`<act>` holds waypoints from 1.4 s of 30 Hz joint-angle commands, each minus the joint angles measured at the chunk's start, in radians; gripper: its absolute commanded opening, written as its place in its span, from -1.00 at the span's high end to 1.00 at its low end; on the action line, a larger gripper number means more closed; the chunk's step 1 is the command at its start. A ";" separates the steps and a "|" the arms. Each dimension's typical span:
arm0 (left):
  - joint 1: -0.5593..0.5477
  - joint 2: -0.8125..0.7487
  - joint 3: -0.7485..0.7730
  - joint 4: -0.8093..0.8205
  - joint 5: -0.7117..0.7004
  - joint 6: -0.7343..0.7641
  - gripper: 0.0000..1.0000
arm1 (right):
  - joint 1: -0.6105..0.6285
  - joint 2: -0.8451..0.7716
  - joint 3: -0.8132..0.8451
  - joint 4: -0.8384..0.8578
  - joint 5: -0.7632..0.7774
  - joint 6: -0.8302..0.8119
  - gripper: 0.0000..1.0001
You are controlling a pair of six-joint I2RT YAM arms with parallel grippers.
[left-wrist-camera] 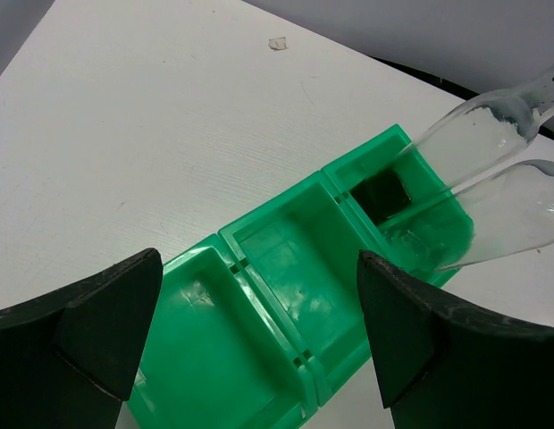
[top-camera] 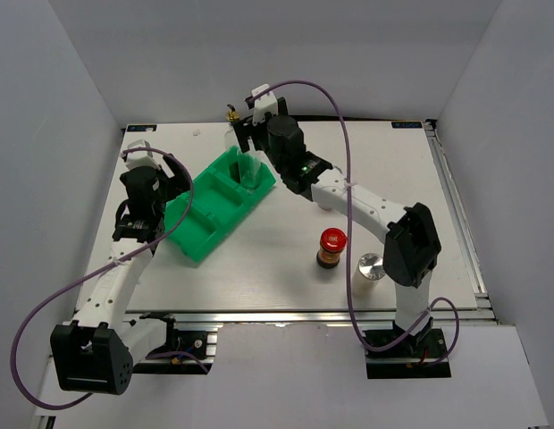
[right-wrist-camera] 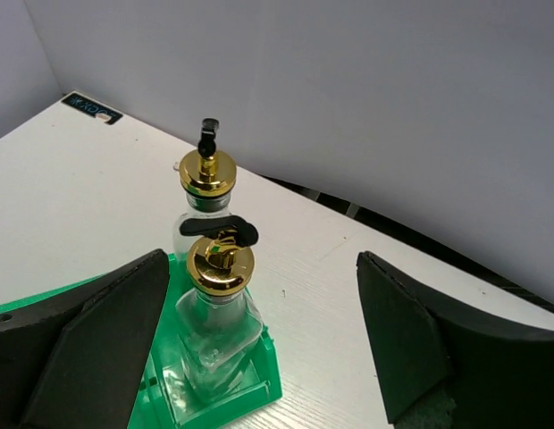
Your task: Organize the condiment bottles
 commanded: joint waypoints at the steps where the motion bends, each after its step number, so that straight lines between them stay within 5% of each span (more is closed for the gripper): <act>1: 0.002 -0.030 -0.001 -0.007 -0.011 -0.010 -0.96 | 0.001 -0.076 0.054 -0.060 -0.072 -0.036 -0.79; 7: 0.002 -0.016 0.011 -0.030 -0.044 -0.016 -0.97 | 0.000 -0.151 0.178 -0.189 -0.167 -0.058 -0.79; 13: 0.002 -0.033 0.033 -0.069 -0.075 -0.034 -0.97 | -0.039 -0.358 0.031 -0.236 -0.032 -0.046 -0.79; 20: -0.073 0.005 0.031 -0.066 0.060 -0.111 -0.96 | -0.285 -0.805 -0.588 -0.164 -0.029 0.240 -0.79; 23: -0.247 0.030 0.034 -0.082 -0.018 -0.099 -0.96 | -0.432 -1.028 -0.884 -0.186 0.000 0.376 -0.79; 28: -0.441 0.080 0.060 -0.070 0.038 -0.097 -0.96 | -0.514 -1.147 -1.044 -0.293 0.012 0.474 -0.79; 33: -0.667 0.195 0.161 -0.072 -0.005 -0.070 -0.96 | -0.530 -1.215 -1.143 -0.282 -0.026 0.493 -0.79; 42: -0.881 0.516 0.427 -0.136 0.035 0.009 -0.96 | -0.550 -1.232 -1.170 -0.333 0.092 0.514 -0.79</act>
